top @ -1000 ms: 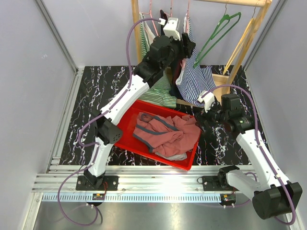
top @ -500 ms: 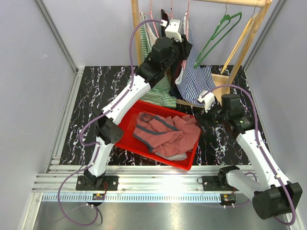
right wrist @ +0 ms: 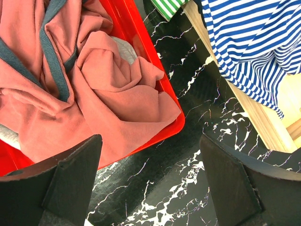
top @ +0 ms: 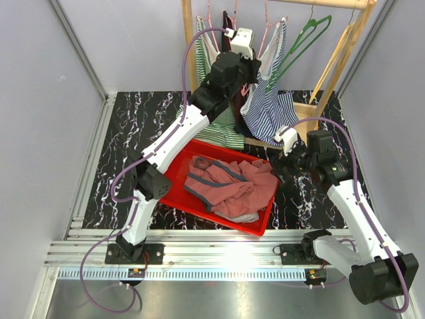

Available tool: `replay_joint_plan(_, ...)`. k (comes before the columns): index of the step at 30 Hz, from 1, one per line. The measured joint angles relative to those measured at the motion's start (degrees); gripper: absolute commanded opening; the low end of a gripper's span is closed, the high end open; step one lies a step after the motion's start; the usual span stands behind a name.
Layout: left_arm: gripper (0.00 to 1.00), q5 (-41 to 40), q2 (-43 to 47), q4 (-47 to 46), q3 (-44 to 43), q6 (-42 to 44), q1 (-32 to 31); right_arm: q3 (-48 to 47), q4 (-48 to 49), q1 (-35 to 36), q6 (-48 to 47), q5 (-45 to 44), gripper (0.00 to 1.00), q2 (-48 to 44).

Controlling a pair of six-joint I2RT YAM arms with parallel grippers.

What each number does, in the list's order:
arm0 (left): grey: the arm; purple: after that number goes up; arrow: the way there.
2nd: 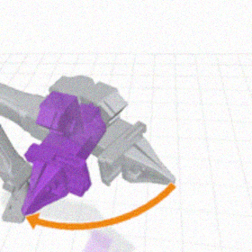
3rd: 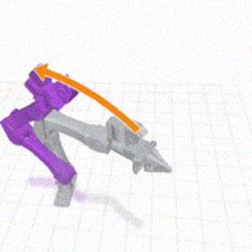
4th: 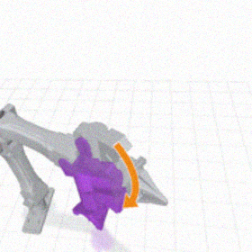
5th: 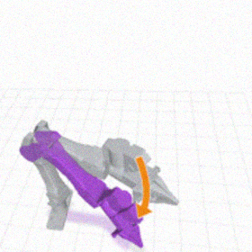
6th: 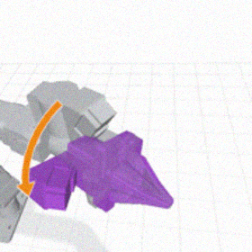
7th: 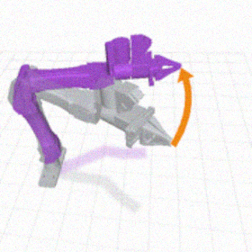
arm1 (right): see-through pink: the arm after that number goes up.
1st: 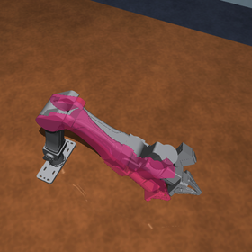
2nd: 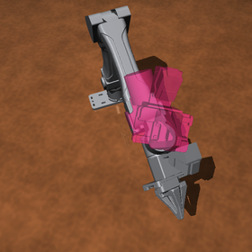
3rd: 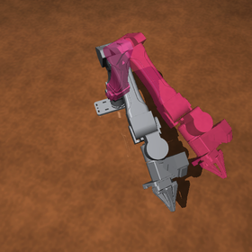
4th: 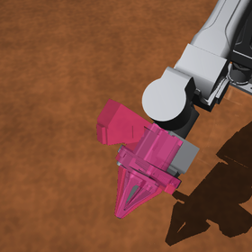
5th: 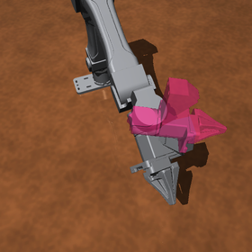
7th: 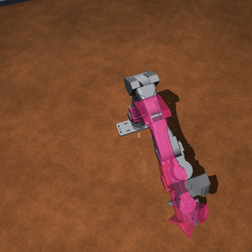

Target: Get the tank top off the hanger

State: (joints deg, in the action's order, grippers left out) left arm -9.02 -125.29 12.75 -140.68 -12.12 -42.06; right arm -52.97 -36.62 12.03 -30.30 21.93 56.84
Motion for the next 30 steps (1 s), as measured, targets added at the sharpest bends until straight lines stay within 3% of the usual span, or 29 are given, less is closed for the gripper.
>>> replay_joint_plan(17,0.0,0.2,0.3,-6.3,0.3,0.2,0.1,0.0,0.0,-0.4,0.0,0.0,0.92,0.0)
replay_joint_plan(30,0.0,1.6,8.7,-7.9,9.2,2.6,0.1,0.0,0.0,-0.6,0.0,0.2,0.92,0.0)
